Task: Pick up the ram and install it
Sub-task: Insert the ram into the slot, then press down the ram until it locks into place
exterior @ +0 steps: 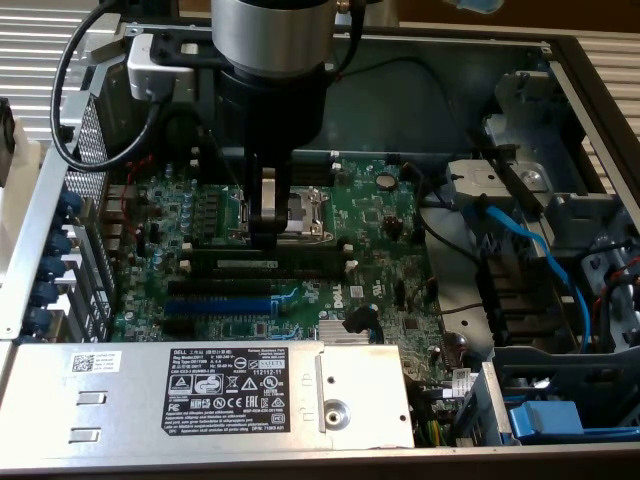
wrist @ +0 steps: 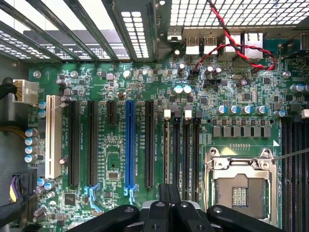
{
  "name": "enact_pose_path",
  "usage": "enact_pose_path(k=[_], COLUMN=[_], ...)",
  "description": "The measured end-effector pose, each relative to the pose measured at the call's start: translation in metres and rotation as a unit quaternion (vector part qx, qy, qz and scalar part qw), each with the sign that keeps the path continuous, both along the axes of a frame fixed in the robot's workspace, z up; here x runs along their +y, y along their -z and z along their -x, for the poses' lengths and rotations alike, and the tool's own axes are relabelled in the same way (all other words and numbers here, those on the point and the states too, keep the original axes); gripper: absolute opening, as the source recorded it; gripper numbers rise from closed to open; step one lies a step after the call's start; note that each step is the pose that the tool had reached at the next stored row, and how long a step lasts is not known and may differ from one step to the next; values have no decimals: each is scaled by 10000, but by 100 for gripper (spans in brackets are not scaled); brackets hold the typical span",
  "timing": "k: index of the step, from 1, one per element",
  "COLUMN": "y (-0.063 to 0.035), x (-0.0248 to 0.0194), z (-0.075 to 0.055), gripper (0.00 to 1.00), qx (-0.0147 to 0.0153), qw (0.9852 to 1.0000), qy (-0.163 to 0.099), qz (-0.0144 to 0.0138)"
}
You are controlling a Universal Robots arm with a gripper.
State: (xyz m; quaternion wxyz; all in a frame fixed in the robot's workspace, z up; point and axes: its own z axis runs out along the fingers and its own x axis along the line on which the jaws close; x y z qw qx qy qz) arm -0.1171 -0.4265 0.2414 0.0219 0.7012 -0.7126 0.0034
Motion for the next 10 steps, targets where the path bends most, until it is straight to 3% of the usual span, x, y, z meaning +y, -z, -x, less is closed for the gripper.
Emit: enact_pose_path(k=[10], y=[0], x=[0], z=[0], gripper=[10], qx=[0], qw=[10000], qy=[0], qz=[0])
